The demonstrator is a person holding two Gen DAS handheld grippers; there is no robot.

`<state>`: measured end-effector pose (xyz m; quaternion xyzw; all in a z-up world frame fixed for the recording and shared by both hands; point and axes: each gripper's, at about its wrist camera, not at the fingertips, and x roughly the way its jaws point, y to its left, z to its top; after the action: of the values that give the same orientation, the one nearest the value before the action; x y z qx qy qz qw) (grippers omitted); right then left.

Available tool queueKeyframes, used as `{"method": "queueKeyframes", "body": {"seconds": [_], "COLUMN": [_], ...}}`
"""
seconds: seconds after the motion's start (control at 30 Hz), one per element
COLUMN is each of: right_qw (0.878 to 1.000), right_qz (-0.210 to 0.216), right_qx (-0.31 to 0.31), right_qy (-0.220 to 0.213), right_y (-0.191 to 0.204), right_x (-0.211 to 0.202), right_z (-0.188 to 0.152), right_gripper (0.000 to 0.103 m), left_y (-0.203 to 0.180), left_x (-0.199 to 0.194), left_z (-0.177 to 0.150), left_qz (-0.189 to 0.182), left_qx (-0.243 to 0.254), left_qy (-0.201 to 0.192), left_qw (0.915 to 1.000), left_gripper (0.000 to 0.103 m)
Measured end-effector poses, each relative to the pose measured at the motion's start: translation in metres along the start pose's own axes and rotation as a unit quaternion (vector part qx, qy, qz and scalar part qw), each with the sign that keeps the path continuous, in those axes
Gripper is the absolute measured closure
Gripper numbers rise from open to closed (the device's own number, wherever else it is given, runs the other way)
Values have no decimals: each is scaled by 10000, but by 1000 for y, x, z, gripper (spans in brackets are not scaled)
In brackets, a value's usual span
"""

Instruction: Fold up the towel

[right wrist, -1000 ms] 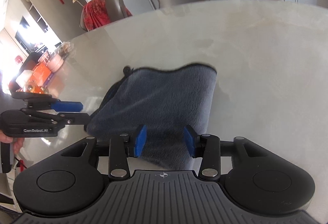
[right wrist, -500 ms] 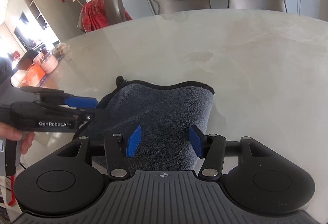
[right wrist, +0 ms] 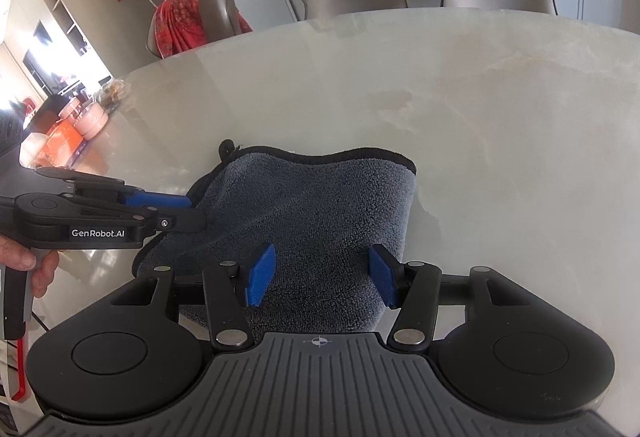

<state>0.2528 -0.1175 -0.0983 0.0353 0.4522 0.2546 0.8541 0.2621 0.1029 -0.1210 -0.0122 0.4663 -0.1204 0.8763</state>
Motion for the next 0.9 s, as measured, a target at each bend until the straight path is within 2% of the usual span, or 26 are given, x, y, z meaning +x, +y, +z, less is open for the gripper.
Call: {"method": "queueKeyframes", "body": {"seconds": [0.23,0.37,0.47,0.53,0.6,0.7,0.8,0.9], "right_qw": [10000,10000,9999,9999,9999,9996,9991,9986], "right_qz": [-33,-65,-84,-100,-124,-105,-38,-17], "right_qx": [22,71,44,33,38,0,-146,-352], "right_qy": [-12,-13,46,13,-58,-259,-405,-402], "right_y": [0,-2,-3,-3,-3,-3,1,6], "right_x": [-3,-4,-2,-4,-7,-12,-14,-9], "right_z": [0,1,0,0,1,9,17,23], "right_gripper": [49,48,48,48,48,48,48,48], "left_y": [0,1,4,4,1,-6,-15,-24], "left_x": [-23,-14,-11,-14,-19,-31,-40,-36], "left_z": [2,-4,-9,-8,-5,3,13,19], "left_qz": [199,368,344,399,471,606,539,457], "left_qx": [96,65,-41,-26,47,199,224,230], "left_qy": [-335,-137,-78,-82,-161,-394,-606,-667], "left_qw": [9992,9992,9994,9992,9987,9972,9965,9965], "left_gripper": [94,93,88,78,60,44,34,31]}}
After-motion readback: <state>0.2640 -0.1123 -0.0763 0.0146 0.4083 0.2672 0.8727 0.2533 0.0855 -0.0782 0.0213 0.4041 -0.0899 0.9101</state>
